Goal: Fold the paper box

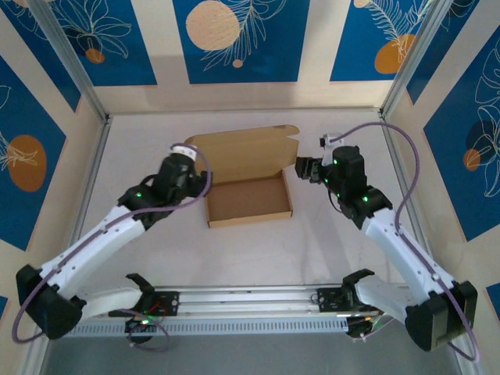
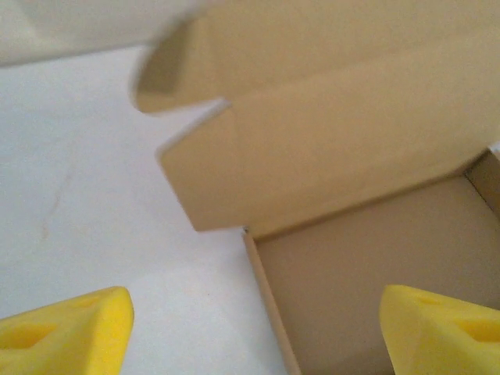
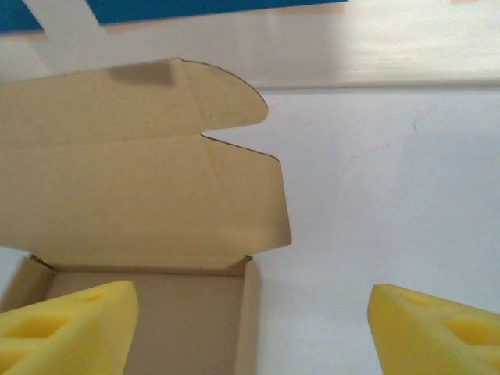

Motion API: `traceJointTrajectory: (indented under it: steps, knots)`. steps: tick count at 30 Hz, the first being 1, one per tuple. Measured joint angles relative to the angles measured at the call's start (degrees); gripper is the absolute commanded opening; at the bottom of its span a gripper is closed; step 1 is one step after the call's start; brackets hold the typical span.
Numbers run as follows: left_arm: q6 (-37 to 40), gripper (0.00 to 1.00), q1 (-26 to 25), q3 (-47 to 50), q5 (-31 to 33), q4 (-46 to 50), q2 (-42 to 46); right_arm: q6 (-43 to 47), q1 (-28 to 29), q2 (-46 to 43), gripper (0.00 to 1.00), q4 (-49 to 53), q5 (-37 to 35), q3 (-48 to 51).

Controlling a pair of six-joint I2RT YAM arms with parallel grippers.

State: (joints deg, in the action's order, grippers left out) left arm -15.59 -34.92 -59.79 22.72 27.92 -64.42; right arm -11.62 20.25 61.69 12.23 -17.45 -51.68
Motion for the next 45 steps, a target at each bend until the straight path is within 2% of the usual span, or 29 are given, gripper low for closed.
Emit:
traceJointTrajectory:
  steps: [5, 10, 13, 17, 21, 26, 30, 34, 37, 41, 45]
  knots:
    - [7.0, 0.94, 7.5, -0.7, -5.3, -4.5, -5.2, 10.0, -3.2, 14.0, 0.87, -3.6, 4.3, -3.8]
    - [11.8, 0.94, 12.6, -0.1, -13.8, -8.3, -8.8, 17.3, -7.2, 18.3, 0.9, -7.2, 13.1, -3.7]
    - [14.3, 0.93, 15.8, 1.8, -18.0, -13.9, -8.1, 19.8, -10.1, 18.7, 0.87, -9.8, 19.3, -3.9]
    - [16.1, 0.91, 18.6, 3.6, -21.9, -18.6, -8.3, 23.3, -13.7, 21.8, 0.76, -10.1, 28.7, -7.1]
    - [16.1, 0.9, 21.0, 6.8, -26.6, -24.1, -8.3, 28.8, -14.6, 24.8, 0.76, -10.3, 36.0, -8.7]
    - [16.1, 0.83, 23.6, 11.6, -31.8, -28.7, -8.3, 32.3, -14.9, 29.0, 0.78, -11.3, 40.6, -9.4]
    - [15.6, 0.83, 25.6, 12.6, -35.6, -32.0, -9.4, 34.1, -15.0, 34.2, 0.78, -10.2, 41.7, -13.2]
    - [15.5, 0.81, 26.5, 12.6, -39.0, -35.7, -11.4, 34.7, -14.9, 37.0, 0.71, -9.2, 43.0, -16.2]
    - [15.8, 0.77, 26.6, 12.6, -41.0, -36.9, -13.1, 35.3, -14.6, 37.8, 0.61, -7.9, 43.8, -17.7]
    - [16.6, 0.67, 26.6, 12.5, -42.6, -37.6, -15.2, 35.6, -14.2, 37.9, 0.56, -7.2, 44.5, -18.0]
    - [17.5, 0.42, 26.6, 11.6, -44.7, -37.5, -16.8, 35.6, -13.4, 37.9, 0.46, -7.0, 44.2, -18.0]
